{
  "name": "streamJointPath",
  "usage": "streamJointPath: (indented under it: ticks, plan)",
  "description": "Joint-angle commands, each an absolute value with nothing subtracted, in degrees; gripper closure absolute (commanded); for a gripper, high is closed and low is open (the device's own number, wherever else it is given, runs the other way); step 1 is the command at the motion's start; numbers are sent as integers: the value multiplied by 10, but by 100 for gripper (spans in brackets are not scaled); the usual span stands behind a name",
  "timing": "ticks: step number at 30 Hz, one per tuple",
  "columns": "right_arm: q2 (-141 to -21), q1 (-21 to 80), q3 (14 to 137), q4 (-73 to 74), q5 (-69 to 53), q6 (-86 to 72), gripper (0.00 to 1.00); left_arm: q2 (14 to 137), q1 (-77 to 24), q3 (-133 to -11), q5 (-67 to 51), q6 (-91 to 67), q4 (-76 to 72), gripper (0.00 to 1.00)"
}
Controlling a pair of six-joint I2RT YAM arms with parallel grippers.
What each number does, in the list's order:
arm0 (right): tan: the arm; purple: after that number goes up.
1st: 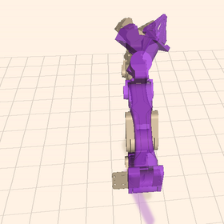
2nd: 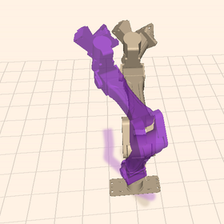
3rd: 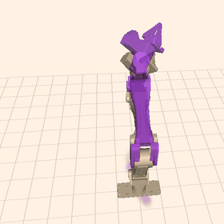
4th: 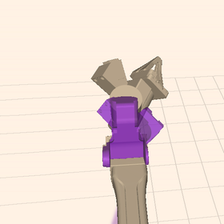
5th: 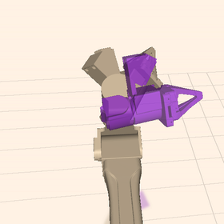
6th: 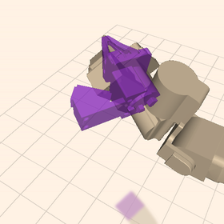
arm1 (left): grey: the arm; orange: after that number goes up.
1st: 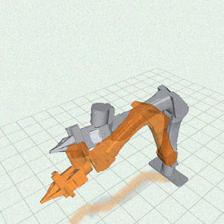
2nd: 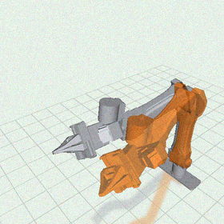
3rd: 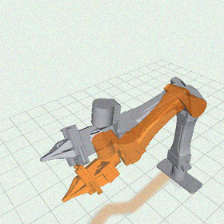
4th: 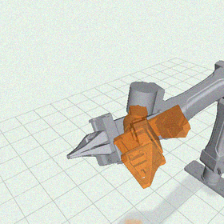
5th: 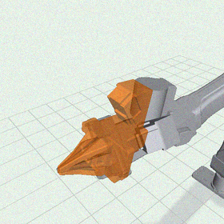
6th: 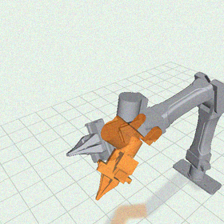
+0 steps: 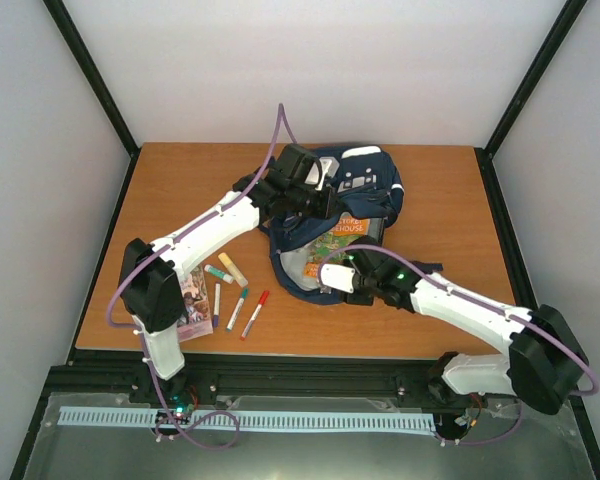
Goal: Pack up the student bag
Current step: Place the book in the student bag.
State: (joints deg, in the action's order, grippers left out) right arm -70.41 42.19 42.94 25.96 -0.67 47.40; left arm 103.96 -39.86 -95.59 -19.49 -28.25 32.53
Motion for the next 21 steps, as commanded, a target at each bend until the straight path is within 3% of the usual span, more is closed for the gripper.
streamJointPath:
  ticks: [1, 21]
  plan:
    - [-742, 457, 417, 197, 90, 504, 50, 1018, -390, -975, -217, -306, 282, 99]
    - [-851, 444, 432, 19, 221, 624, 54, 1020, -389, -969, -246, -323, 256, 99]
